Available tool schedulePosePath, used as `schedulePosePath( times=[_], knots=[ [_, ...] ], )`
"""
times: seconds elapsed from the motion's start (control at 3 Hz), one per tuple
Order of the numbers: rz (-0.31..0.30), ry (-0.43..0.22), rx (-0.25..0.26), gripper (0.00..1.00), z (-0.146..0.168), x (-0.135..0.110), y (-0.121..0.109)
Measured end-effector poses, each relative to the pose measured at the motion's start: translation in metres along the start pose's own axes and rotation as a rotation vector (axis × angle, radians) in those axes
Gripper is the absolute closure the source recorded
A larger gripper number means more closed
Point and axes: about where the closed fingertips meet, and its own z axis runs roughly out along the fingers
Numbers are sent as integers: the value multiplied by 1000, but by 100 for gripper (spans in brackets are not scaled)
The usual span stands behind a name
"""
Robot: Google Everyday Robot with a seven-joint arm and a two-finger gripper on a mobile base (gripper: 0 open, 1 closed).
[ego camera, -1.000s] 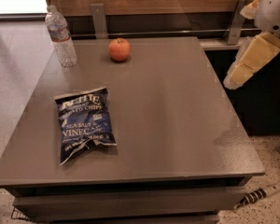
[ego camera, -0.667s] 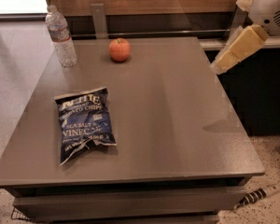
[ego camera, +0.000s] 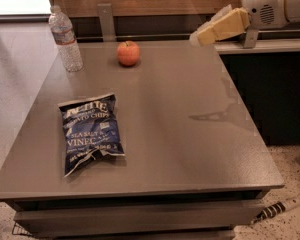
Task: Pick apple
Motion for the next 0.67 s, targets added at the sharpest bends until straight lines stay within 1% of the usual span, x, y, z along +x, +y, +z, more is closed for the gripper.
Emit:
schedulePosePath(
  times=[0.33, 0.67],
  knots=[
    [46, -58, 49, 0, 2, -2, -3],
    [46, -57, 50, 0, 3, -3, -3]
  ],
)
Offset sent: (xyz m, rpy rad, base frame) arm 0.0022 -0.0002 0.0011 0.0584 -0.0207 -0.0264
